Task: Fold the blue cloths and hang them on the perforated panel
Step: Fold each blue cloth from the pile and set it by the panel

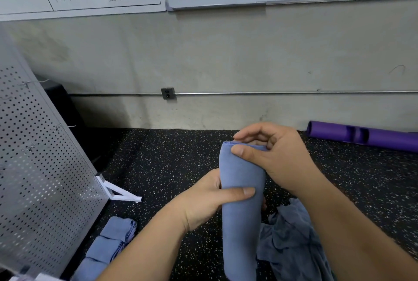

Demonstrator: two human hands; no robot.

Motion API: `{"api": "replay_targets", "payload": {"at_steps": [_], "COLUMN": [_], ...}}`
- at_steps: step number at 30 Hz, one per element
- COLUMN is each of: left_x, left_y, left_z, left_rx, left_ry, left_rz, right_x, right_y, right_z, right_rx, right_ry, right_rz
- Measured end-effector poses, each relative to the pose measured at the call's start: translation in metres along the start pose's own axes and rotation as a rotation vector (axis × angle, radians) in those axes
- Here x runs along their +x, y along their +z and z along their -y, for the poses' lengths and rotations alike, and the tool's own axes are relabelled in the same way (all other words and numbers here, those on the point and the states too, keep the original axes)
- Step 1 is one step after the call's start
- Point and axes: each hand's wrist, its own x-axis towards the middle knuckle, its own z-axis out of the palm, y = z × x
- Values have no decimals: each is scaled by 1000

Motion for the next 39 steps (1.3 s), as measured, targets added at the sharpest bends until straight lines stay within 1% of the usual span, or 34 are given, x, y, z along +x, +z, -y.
{"api": "replay_targets", "payload": {"at_steps": [3, 4, 6, 8, 10, 11, 15, 18, 21, 24, 28, 32, 34, 37, 39], "left_x": [1, 1, 1, 1, 1, 1, 2, 2, 1, 0, -4, -5, -4, -3, -3], "left_y": [3, 3, 1, -2, -6, -7, -12, -15, -18, -22, -28, -30, -29, -31, -35], "left_z": [1, 1, 1, -2, -5, -6, -10, -12, -14, -16, -19, -21, -21, -18, -15], "left_rx": [-20, -32, -69, -102, -131, -149, -178, -157, -104, -27, 24, 3, -33, -53, -24], "left_ry": [11, 16, 31, 44, 46, 48, 49, 43, 45, 61, 67, 92, 101, 73, -19], "left_rz": [-54, -86, -152, -229, -294, -319, -399, -405, -452, -514, -539, -605, -651, -695, -653], "right_x": [-3, -5, -11, -18, -25, -29, -44, -49, -50, -49, -50, -52, -53, -51, -50], "right_y": [3, 5, 7, 10, 12, 13, 23, 31, 34, 37, 46, 58, 62, 67, 68], "right_z": [-2, -4, -12, -21, -27, -29, -42, -53, -59, -62, -68, -71, -69, -64, -61], "right_rx": [4, -32, -136, -177, -164, -161, -272, -329, -378, -368, -386, -192, -150, -103, -55], "right_ry": [1, -4, -17, 8, 69, 91, 171, 221, 233, 260, 244, 282, 275, 204, 204], "right_rz": [-50, -107, -274, -406, -449, -424, -205, -129, -125, -124, -133, -6, 26, -34, -102]}}
